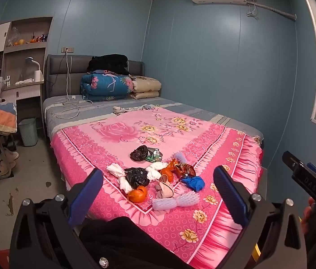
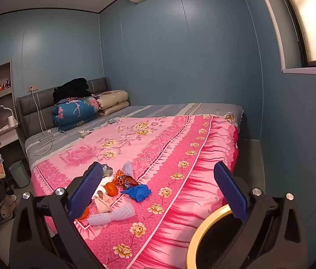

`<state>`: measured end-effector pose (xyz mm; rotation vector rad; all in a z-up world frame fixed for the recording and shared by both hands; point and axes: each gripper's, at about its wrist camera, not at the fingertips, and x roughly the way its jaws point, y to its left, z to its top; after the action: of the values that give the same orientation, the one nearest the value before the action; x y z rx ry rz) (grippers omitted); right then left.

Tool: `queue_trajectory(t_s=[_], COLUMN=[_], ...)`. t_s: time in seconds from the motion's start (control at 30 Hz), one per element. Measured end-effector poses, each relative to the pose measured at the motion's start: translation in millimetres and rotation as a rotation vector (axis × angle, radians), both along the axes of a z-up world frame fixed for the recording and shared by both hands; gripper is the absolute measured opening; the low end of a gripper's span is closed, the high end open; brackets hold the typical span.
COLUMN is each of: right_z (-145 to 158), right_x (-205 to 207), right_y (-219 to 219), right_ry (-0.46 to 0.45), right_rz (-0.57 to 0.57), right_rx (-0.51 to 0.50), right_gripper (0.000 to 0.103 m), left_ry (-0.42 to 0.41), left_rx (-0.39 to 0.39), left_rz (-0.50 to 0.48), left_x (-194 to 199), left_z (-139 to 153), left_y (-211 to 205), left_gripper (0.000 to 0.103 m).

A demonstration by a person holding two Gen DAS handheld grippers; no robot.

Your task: Collect trash

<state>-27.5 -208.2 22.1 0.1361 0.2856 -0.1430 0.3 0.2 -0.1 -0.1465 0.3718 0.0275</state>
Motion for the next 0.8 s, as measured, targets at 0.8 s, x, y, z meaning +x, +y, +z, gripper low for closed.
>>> queue_trajectory(t_s=[0.8], right_z=[0], right_x=[0], right_y=[1], right_ry=[0.006], right_rz=[-0.001], right_rx=[0.004], right_gripper=[0.095], left_ry=[0.008], left_rx=[-0.012], left_rz=[0.000], left_x=[2], left_z=[-8], left_y=[-3], left_gripper=[0.095])
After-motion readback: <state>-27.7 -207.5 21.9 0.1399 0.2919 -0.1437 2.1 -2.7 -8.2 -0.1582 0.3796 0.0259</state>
